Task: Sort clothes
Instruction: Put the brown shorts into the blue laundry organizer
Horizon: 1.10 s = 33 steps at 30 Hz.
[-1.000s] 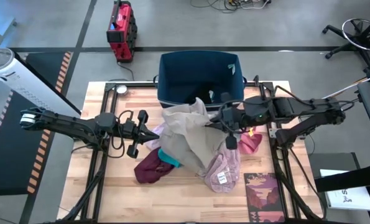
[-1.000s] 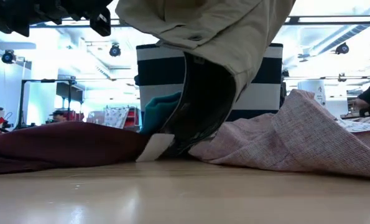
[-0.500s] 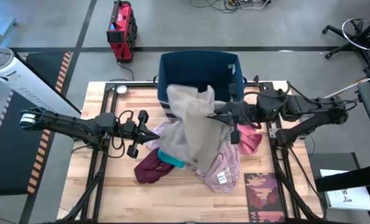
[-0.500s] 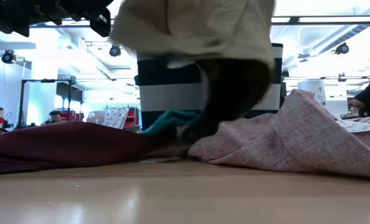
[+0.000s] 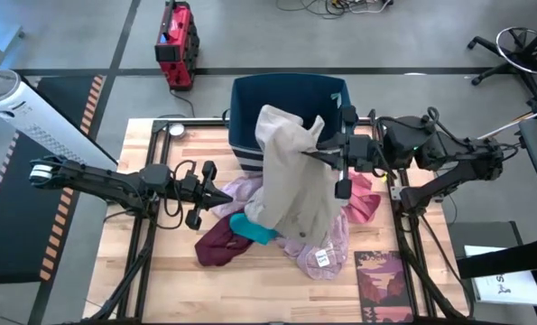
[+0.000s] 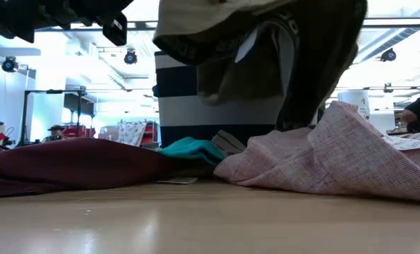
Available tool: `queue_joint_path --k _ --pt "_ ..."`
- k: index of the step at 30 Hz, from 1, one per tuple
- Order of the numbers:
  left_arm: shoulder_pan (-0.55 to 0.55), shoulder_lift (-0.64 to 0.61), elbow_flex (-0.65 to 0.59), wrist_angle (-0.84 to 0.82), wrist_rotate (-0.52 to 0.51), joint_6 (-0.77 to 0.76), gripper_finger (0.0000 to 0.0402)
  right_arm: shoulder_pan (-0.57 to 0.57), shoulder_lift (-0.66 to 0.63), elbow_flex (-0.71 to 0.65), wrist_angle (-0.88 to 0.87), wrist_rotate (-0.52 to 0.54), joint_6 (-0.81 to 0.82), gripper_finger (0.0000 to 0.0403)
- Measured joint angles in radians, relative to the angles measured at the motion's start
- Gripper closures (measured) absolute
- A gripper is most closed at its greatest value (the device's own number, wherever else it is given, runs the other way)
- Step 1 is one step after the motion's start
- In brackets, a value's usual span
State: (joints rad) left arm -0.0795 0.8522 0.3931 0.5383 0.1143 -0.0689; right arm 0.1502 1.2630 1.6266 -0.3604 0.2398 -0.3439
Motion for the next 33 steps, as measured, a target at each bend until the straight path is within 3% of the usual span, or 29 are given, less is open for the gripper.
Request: queue_joint_path --k 6,13,18,24,27,33 --pt "-0.022 0.046 0.000 0.087 -0.007 -0.044 0.0296 -0.002 0.036 0.042 -0.045 0.046 -0.020 0.0403" --pt "-0.077 0.125 0.001 0.179 -0.091 0.029 0.0166 -0.007 0.089 0.109 -0.088 0.055 -0.034 0.0403" --pt "-0.137 0.196 0.004 0.226 -0.234 0.098 0.0106 -0.014 0.114 0.142 -0.107 0.061 -0.034 0.0403" --pt "-0.193 0.290 0.119 0.128 -0.397 0.162 0.0075 -0.013 0.115 0.145 -0.107 0.066 -0.038 0.0403" --pt "-0.199 0.342 0.209 0.006 -0.425 0.178 0.0074 -0.013 0.115 0.145 -0.107 0.076 -0.038 0.0403" --pt "-0.199 0.441 0.386 -0.216 -0.468 0.177 0.0123 -0.013 0.115 0.145 -0.108 0.076 -0.041 0.0403"
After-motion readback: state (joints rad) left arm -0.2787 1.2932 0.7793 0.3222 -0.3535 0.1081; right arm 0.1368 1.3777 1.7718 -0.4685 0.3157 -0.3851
